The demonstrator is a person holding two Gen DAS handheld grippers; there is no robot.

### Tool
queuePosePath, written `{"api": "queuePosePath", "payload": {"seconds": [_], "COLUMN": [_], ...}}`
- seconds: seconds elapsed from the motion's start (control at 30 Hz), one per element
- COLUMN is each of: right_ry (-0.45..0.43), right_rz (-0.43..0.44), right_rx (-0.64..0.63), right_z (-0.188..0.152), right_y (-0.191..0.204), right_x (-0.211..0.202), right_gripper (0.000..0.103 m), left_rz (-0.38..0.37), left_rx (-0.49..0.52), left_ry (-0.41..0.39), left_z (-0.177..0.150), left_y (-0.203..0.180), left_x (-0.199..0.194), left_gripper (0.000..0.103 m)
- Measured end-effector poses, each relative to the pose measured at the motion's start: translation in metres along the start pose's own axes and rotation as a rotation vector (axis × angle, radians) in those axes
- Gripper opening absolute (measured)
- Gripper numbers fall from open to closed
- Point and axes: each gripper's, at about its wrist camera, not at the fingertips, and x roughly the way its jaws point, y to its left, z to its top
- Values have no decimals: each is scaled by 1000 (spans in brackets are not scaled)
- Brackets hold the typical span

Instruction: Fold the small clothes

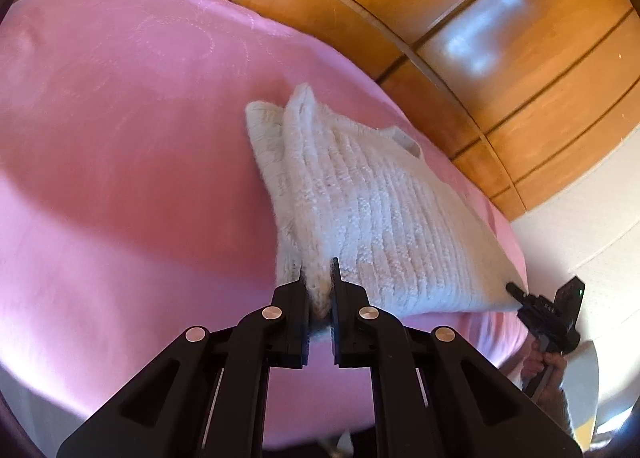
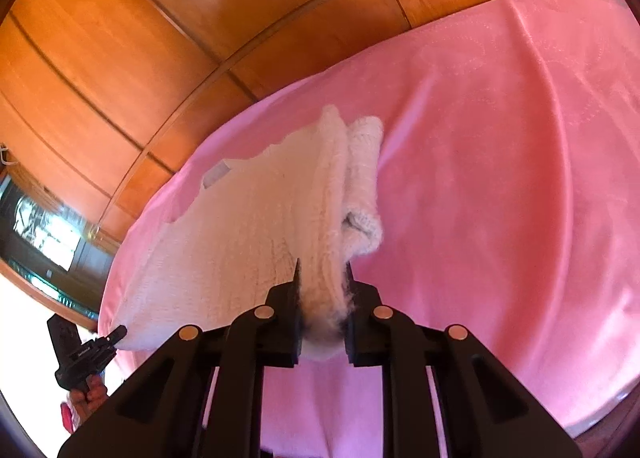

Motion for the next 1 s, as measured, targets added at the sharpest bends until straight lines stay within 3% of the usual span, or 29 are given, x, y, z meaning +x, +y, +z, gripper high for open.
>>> {"api": "queuePosePath", "payload": {"seconds": [0.07,0.2,0.23,0.3,0.37,0.43,0.53,0.63,0.73,0.8,0.83,1.0], "right_ry": [23,76,79,64,29,-9,-52,-69,-72,-64,-54,-12], "right_rz": [1,-24,-35,-49,-86,-90,-123,-145,-134,-121,-118,-161], "right_rx": [8,20,17,14,-7,-25,-72,-137,-208,-232,-241,-239], "right_z": [-12,-30,-31,-26,-18,-6,8,17,23,27,30,41], "right_y": [-4,-14,-15,-13,-11,-6,7,28,50,59,63,62], "right_x": [-8,-4,-1,0,-3,-5,0,16,33,46,55,95], "right_gripper": [14,16,20,30,38,49,65,74,75,76,76,76], "left_rz": [-8,64,116,126,122,125,137,158,169,152,169,251], "left_rx": [-16,-7,-2,0,4,25,47,43,29,28,46,61], "left_ry": [23,42,21,-9,-38,-52,-54,-34,2,31,31,-65], "left_z": [-14,-26,-23,-12,1,13,32,50,62,67,67,62], "left_y": [2,3,2,1,0,-5,-5,-2,1,0,-2,-6], "left_x": [-9,-11,-10,-12,-13,-10,5,30,52,63,65,54], "left_gripper": [6,9,9,15,33,39,40,40,40,21,6,4]}}
